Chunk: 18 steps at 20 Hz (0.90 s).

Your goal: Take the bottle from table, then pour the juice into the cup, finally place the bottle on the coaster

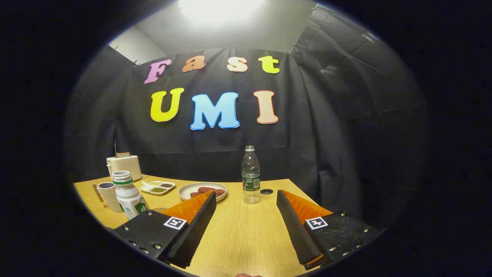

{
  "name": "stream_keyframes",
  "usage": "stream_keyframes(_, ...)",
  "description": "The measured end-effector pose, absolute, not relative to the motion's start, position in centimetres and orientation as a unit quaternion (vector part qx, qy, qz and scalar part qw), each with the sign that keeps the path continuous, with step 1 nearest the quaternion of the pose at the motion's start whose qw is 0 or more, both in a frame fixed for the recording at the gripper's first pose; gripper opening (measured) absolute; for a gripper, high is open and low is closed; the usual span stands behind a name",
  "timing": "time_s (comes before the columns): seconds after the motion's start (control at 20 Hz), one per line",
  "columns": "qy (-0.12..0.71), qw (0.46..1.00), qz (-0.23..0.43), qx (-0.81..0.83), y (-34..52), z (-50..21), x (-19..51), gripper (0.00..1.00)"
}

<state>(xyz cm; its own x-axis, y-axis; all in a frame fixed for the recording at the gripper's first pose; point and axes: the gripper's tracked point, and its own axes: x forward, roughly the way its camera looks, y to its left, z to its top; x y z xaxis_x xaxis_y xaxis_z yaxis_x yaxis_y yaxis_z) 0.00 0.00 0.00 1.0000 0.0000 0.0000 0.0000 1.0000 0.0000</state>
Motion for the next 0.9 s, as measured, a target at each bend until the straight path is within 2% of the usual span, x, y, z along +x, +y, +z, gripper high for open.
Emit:
stream_keyframes(0.55, 0.020, 0.999, 0.031, -0.028, 4.7, 1.2, -4.3, 0.97)
stream_keyframes(0.9, 0.017, 0.995, 0.093, -0.011, 11.0, 0.3, -5.8, 0.97)
